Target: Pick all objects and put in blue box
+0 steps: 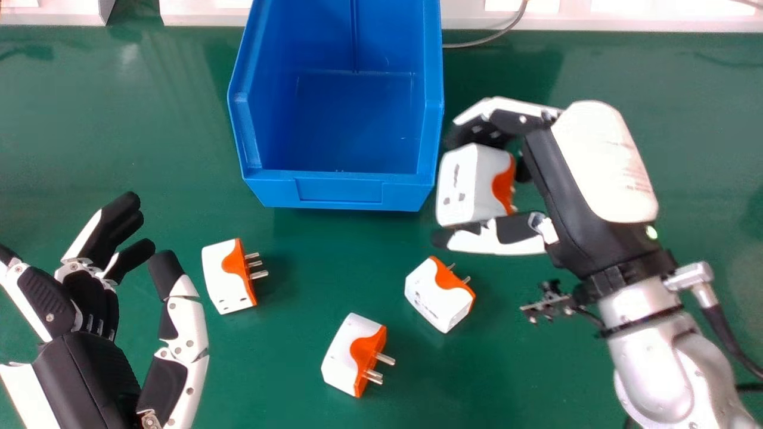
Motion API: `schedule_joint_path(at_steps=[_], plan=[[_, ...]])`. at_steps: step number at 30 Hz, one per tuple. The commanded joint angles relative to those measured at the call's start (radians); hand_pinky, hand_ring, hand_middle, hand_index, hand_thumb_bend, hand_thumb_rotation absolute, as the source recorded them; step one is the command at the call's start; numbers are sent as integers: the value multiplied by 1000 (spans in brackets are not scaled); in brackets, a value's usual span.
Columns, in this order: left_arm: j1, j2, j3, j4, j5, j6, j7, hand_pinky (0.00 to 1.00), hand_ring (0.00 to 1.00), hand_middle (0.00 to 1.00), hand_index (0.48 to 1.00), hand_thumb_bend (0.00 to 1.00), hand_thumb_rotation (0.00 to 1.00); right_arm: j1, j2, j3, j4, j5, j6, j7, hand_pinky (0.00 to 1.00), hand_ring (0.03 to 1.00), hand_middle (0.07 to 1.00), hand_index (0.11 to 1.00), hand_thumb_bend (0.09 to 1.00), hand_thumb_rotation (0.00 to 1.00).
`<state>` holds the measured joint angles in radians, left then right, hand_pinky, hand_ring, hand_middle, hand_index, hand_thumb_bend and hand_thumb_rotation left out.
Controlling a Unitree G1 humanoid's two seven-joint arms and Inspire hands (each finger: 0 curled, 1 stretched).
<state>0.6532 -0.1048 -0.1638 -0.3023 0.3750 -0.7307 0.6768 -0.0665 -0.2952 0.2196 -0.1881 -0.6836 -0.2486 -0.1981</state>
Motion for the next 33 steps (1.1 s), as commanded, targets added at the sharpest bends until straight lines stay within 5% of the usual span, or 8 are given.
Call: schedule_joint_path(at_steps=[1, 9, 13, 20, 26, 33], plan=[[-22, -71, -3, -11, -1, -11, -1, 690, 752, 744, 737, 234, 0, -63, 11, 14, 12, 2, -77, -41, 308, 423, 525, 544, 492, 0], [-55, -74, 28, 14, 11, -17, 5, 690, 749, 740, 737, 254, 0, -351, 72, 88, 252, -39, -216, -83, 343, 437, 503, 524, 498, 0], [-61, -72, 33, 19, 4, -26, 3, 698, 743, 734, 736, 260, 0, -522, 111, 118, 404, -60, -224, -90, 344, 441, 508, 501, 500, 0], [-59, -73, 41, 9, 19, -16, 3, 696, 748, 735, 739, 257, 0, -829, 159, 187, 856, -118, -271, -215, 344, 426, 527, 511, 497, 0], [-77, -78, 58, 13, 41, -7, 13, 681, 731, 726, 733, 264, 0, -1050, 204, 265, 1261, -192, -218, -384, 319, 423, 508, 530, 495, 0], [-82, -81, 62, 13, 56, -1, 20, 657, 713, 721, 727, 271, 0, -1146, 223, 364, 1464, -250, -121, -482, 351, 449, 519, 507, 497, 0]])
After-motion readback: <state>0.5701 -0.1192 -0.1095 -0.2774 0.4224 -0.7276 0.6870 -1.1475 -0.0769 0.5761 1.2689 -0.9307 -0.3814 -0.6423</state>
